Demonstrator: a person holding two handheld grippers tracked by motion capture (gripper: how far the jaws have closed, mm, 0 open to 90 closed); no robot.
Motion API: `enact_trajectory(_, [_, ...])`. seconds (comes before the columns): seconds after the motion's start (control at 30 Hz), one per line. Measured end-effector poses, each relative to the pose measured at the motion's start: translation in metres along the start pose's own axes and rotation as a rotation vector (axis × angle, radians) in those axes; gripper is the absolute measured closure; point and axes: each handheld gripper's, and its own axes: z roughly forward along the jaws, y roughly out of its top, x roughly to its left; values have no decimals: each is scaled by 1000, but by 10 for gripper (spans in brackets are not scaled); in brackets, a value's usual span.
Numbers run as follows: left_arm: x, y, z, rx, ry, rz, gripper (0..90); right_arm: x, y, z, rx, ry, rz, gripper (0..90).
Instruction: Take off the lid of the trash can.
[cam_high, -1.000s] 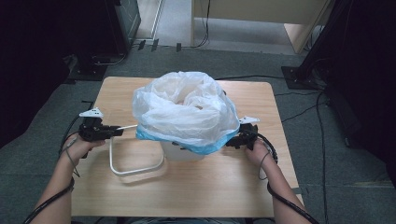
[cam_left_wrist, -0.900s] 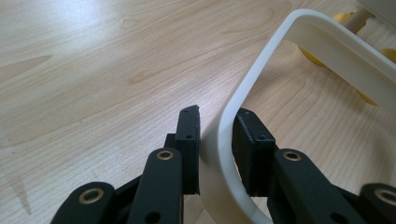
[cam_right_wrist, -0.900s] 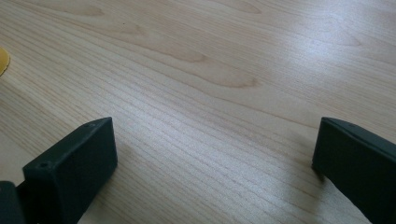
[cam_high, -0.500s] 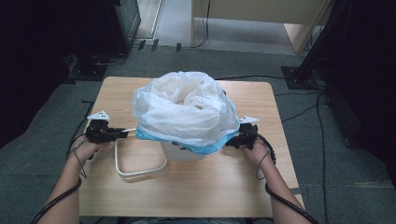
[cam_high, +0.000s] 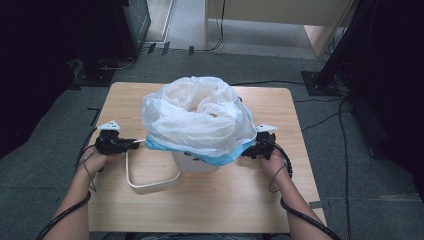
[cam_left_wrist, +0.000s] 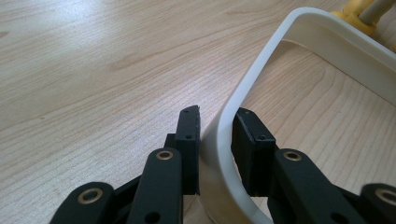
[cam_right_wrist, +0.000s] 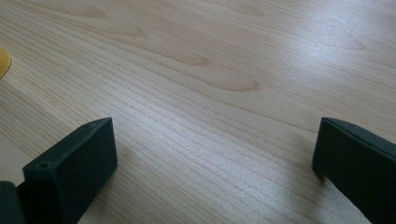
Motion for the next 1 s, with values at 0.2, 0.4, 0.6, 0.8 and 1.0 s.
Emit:
enact_trajectory(0.2, [-1,1,3,4,4,-4,655,0,1,1,1,-2,4,0])
enact_trajectory(0.4, [-2,2,4,-2,4,-15,595,-2,2,2,2,10,-13,0])
enact_trajectory(0.6, [-5,3,5,5,13,-15,501,-4,5,0,10,41,-5,52])
enact_trajectory(0.8, [-6,7,3,-6,20,-59,420,-7,9,-4,-3,40,6,158])
enact_trajectory(1.0, [-9,9,5,14,22,-38,383,-12,13,-12,-14,78,48,157])
